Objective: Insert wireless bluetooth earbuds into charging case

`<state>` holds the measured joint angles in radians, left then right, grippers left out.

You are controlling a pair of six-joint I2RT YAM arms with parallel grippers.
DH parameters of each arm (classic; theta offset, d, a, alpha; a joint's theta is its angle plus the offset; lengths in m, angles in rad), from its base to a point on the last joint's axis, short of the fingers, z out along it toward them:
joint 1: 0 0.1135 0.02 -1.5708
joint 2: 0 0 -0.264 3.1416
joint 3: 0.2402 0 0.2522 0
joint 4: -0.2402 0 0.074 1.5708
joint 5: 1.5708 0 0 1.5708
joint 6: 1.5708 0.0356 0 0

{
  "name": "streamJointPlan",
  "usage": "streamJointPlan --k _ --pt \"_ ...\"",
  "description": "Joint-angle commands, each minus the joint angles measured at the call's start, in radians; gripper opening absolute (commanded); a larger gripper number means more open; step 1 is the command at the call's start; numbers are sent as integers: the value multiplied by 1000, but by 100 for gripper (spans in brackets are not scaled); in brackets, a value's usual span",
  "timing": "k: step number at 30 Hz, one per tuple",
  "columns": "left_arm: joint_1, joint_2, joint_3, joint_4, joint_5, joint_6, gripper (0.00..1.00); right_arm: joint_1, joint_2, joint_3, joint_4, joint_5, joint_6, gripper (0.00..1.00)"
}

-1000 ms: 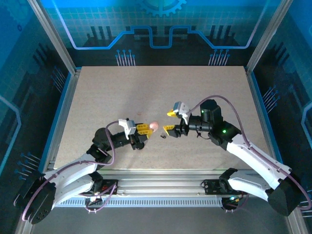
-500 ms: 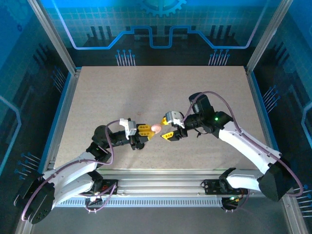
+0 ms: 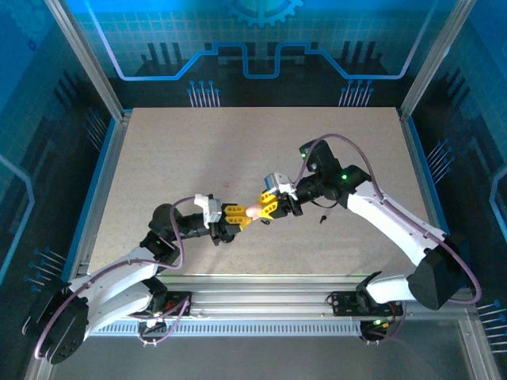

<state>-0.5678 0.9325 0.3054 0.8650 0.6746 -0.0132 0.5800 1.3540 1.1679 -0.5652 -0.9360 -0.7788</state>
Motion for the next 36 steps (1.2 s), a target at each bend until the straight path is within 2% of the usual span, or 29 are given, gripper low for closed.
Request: streamJointPlan --k 1,3,5,7,10,13,17,23,36 --pt "-6 -13 21 -8 -25 39 19 4 7 39 -72 -51 -40 12" --pt "-5 -20 19 -49 -59 72 29 5 -10 35 -60 15 -20 10" --pt "-6 -36 28 -140 -87 128 45 10 -30 27 -30 140 40 8" --pt "-4 -52 53 -285 -109 205 53 26 -51 27 -51 275 46 9" --pt "-6 -58 90 -456 -128 319 54 77 -75 11 -92 469 -21 9" --pt "-7 -52 105 -526 -133 388 54 118 -80 7 -126 580 -104 9" --pt "-8 -36 111 -557 -105 429 55 151 -63 41 -156 614 -148 9" --pt "-19 -11 109 -535 -80 417 54 224 -14 85 -185 689 -192 9" --pt "-22 -3 108 -497 -75 390 52 258 5 99 -166 629 -213 9"
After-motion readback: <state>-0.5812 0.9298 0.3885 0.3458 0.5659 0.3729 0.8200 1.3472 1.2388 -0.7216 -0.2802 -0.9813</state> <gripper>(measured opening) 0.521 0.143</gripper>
